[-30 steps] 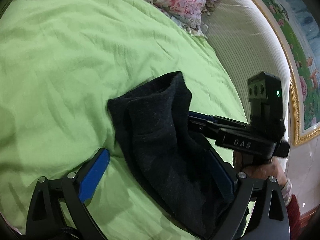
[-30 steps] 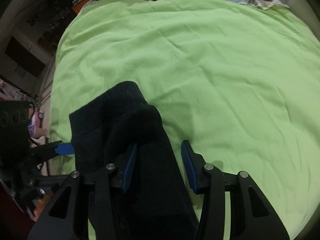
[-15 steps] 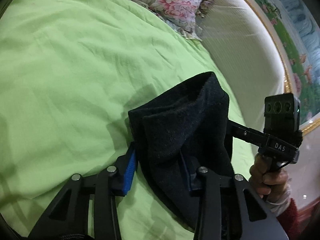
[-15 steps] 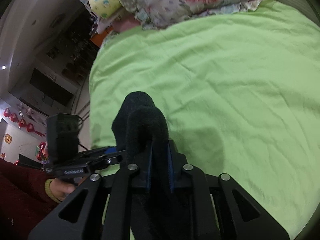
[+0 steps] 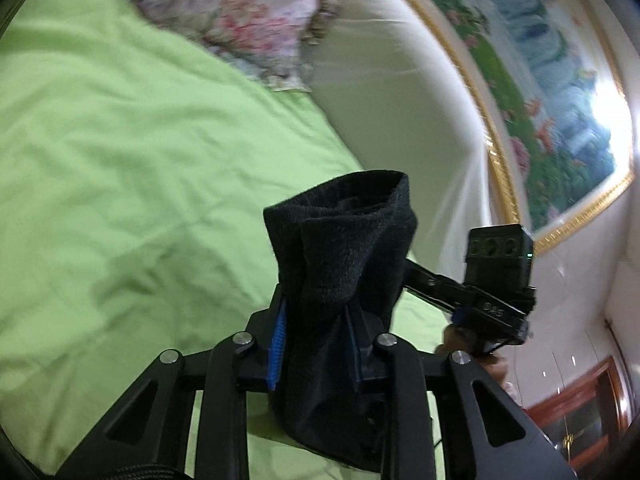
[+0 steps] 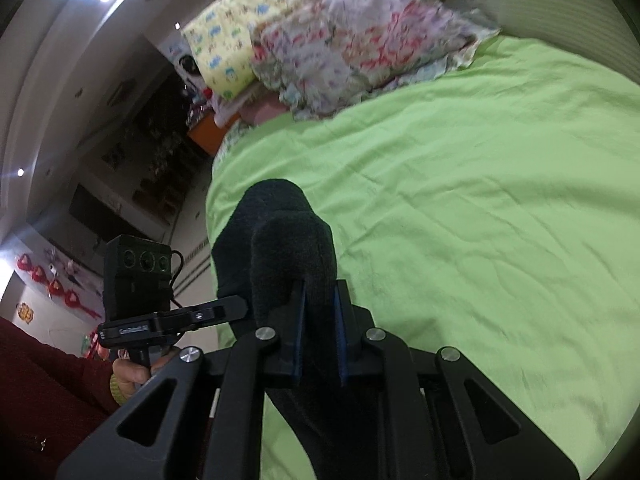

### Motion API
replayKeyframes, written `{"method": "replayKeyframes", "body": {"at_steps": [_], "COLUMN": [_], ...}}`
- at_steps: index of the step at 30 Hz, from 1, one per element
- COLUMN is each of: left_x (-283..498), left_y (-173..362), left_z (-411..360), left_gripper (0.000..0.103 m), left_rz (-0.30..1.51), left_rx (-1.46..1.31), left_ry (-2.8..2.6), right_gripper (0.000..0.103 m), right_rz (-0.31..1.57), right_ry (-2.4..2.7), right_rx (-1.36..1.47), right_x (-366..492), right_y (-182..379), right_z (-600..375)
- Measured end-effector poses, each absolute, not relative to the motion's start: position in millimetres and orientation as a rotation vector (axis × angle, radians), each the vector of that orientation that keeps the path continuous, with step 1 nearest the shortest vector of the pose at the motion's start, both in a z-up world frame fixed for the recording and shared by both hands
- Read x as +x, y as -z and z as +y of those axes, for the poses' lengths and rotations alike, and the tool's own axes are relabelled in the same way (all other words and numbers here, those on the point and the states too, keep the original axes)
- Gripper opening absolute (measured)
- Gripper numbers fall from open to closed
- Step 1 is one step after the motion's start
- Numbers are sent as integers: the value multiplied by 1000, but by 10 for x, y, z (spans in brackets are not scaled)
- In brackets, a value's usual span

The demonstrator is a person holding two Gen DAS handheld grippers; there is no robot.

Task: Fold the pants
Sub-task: 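Grasp the folded end of the navy pants with both grippers and lift it, then fold the lifted end over the bundle with both grippers and lower it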

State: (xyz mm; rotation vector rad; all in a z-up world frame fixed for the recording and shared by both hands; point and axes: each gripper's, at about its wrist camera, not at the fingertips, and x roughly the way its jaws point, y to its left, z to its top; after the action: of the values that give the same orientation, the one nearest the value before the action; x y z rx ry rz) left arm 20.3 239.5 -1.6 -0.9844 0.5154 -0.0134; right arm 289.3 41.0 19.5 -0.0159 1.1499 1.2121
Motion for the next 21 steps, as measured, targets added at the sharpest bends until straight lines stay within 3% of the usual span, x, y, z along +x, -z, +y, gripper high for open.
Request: {"method": "replayKeyframes", "body": {"at_steps": [21], "left_x": [347], "left_y": [-828], "left_z": [896], "left_gripper": [22], "left_rz": [522], "left_rx": [-746], "left_ry": [329], "right_gripper": [14], "right_rz": [947], "right_ry": [-1107], "right_rx": [254], "right_x": [2471], "right_y": [-585], "right_z": [-1166]}}
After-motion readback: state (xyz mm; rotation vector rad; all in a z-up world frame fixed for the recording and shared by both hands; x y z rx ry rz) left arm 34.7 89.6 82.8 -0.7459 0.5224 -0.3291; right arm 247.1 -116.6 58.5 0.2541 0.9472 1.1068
